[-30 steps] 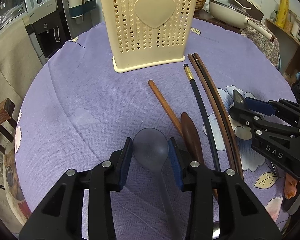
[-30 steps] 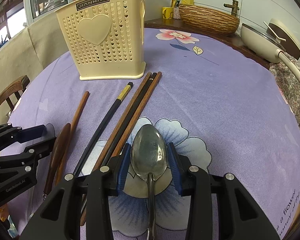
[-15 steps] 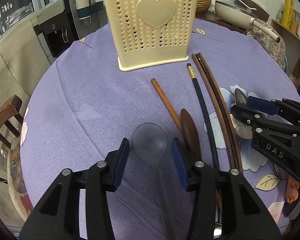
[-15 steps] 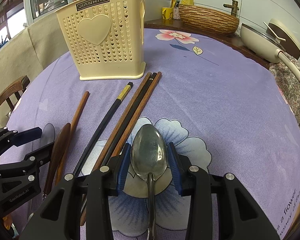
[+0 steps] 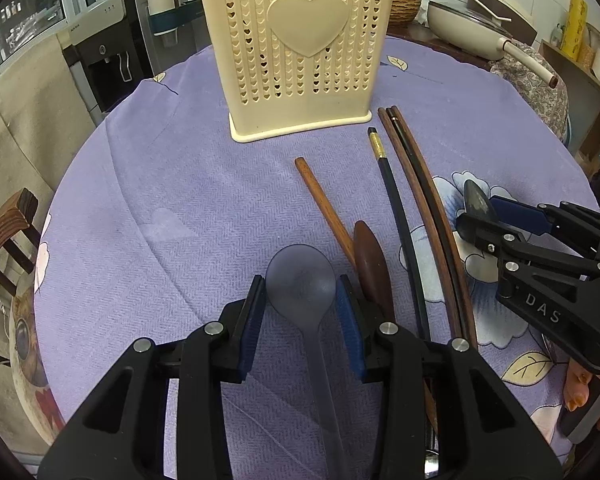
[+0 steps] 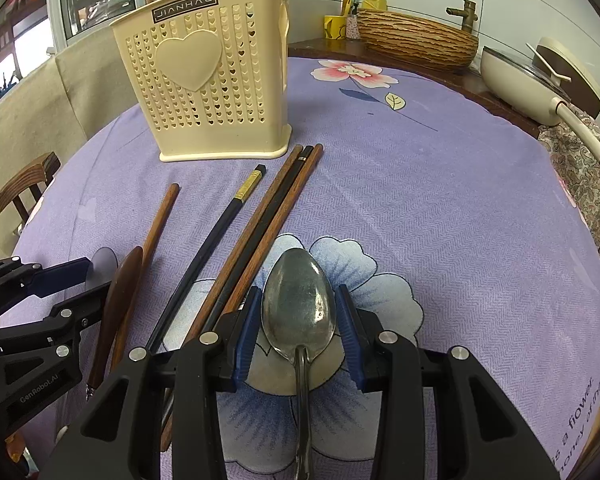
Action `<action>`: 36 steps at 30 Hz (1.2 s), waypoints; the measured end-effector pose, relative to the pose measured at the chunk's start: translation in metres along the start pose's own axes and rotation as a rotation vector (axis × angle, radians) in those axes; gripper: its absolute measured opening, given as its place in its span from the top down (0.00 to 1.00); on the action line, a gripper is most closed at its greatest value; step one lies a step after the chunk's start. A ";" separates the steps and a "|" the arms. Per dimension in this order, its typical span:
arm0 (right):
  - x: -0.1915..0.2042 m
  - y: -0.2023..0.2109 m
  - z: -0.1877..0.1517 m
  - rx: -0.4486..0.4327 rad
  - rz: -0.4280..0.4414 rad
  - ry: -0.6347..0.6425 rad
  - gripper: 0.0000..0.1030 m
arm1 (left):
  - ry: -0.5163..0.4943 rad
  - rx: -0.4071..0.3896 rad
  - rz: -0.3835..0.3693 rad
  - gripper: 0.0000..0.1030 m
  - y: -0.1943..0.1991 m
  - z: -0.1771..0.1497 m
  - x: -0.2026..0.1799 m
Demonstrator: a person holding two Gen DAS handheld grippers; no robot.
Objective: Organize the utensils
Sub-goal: 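Lift both spoons and carry them over the cream basket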
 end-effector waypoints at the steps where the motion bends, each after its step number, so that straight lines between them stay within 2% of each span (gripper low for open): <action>1: -0.001 0.000 0.000 -0.001 0.002 -0.005 0.64 | 0.001 -0.003 -0.001 0.64 0.000 0.000 0.000; 7: -0.010 0.013 0.007 -0.055 -0.004 -0.042 0.65 | 0.038 -0.048 -0.024 0.64 0.014 0.007 0.009; 17: -0.015 0.077 0.031 -0.216 0.051 -0.072 0.64 | 0.081 -0.166 -0.067 0.64 0.063 0.025 0.022; 31: -0.018 0.121 0.036 -0.271 0.055 -0.075 0.64 | 0.060 -0.283 -0.108 0.64 0.121 0.047 0.022; 36: -0.018 0.128 0.039 -0.287 0.048 -0.065 0.64 | 0.051 -0.305 -0.111 0.65 0.130 0.058 0.021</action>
Point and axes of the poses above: each gripper's, at about its wrist camera, not at the fingertips, and y roughly against the way its jaws point, x to its left, z to its top, the point moved 9 cm from there along -y, roughly the way its jaws point, and after that the axes turned 7 degrees about -z, right-handed, at the moved point
